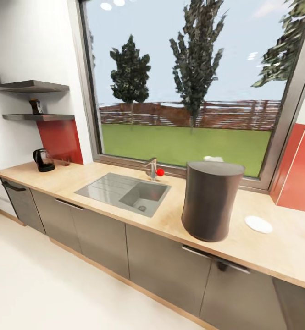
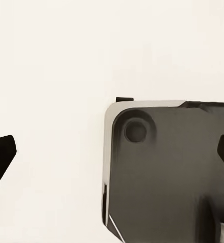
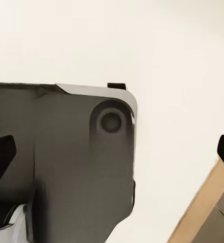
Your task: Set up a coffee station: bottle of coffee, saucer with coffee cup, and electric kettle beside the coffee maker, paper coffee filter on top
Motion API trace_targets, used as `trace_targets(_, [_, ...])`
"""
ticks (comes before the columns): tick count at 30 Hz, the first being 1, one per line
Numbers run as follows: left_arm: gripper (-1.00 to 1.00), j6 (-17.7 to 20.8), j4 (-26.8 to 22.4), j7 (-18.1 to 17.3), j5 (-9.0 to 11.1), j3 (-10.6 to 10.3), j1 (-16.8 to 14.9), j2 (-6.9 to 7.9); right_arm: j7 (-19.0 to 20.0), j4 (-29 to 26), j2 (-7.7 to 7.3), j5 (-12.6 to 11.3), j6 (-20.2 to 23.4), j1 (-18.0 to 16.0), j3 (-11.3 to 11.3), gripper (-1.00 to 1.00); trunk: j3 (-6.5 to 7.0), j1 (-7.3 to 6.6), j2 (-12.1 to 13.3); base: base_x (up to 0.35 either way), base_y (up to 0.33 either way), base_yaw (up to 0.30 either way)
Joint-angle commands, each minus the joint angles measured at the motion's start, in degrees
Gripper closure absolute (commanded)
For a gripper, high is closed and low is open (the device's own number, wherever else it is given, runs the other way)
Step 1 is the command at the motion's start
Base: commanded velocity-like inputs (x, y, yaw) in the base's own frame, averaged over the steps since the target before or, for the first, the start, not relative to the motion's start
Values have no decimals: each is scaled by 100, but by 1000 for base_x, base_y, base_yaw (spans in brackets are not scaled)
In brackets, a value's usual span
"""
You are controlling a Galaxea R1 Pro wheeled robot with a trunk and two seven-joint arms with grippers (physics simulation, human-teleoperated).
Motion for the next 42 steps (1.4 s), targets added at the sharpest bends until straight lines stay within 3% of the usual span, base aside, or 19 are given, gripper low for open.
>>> trace_targets(1, [-100, -7, -18, -23, 103, -31, 3, 1, -7, 4, -6, 18, -15, 1, 7, -100, -2, 5, -2, 287, 191, 275])
trace_targets(9, [-100, 28, -38, -20, 371, -41, -16, 5, -1, -9, -14, 39, -7, 1, 15, -100, -21, 5, -2, 287, 194, 275])
trace_targets(42, [-100, 34, -28, -19, 442, -43, -14, 5, -7, 15, -7, 40, -6, 1, 21, -100, -77, 5, -2, 287, 185, 276])
